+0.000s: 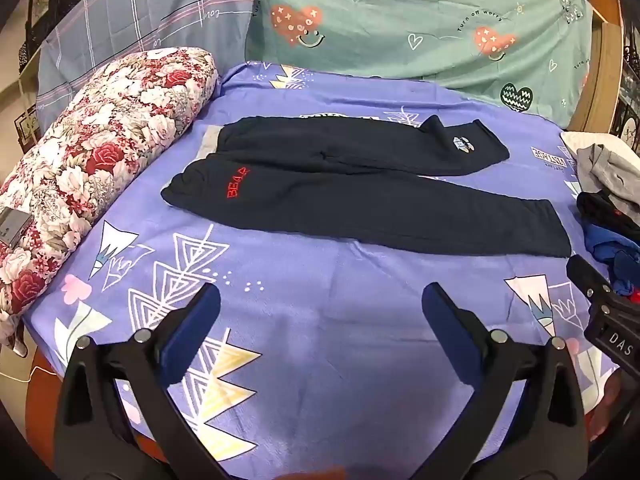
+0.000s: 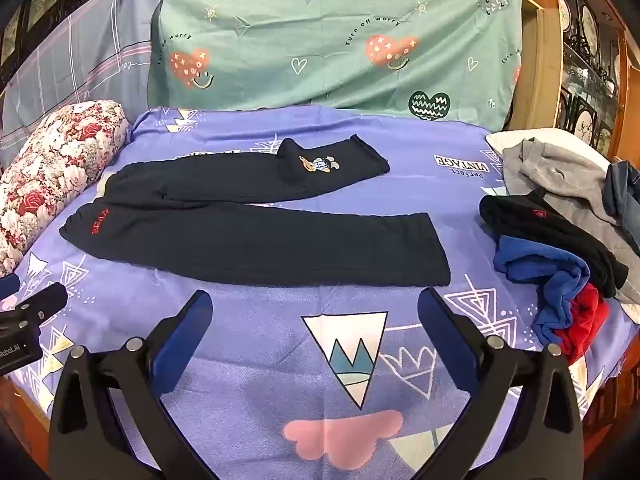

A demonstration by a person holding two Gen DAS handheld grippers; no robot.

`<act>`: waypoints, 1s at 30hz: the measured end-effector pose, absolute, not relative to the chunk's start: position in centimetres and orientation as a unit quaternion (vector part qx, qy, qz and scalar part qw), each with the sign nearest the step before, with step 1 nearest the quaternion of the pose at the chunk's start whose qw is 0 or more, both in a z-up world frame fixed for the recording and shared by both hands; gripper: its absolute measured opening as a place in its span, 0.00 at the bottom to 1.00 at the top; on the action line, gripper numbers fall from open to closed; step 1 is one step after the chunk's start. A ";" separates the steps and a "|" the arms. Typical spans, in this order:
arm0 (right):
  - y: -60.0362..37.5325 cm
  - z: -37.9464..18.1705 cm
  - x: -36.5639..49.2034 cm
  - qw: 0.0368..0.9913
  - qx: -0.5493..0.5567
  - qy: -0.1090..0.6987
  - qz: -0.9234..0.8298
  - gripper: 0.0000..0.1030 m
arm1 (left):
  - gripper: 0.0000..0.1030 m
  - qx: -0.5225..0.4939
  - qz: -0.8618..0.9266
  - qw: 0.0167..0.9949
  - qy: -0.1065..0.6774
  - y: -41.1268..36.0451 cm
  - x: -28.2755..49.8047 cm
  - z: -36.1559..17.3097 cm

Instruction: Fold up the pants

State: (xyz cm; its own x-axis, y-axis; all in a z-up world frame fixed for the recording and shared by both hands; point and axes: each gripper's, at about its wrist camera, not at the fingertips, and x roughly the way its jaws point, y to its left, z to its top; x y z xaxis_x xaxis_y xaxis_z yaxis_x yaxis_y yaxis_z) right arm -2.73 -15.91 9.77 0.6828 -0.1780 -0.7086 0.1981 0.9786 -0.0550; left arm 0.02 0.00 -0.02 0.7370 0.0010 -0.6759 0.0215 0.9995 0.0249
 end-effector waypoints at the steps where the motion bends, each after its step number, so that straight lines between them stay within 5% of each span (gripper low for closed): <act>1: -15.9 9.7 -2.7 0.917 0.013 0.385 -0.103 0.99 | 0.98 0.016 -0.005 0.932 0.362 0.0 0.0 0.0; 30: -16.4 9.5 -3.9 0.919 0.030 0.380 -0.098 0.99 | 0.98 0.004 0.006 0.932 0.362 0.0 -0.7 -0.3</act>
State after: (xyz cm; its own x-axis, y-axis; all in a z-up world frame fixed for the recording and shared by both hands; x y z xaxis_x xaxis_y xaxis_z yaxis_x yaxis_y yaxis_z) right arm -3.95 -16.38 9.46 0.6921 -0.1574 -0.7044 0.2034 0.9789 -0.0189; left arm -0.72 -0.02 -0.28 0.7380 0.0140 -0.6747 -0.0089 0.9999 0.0111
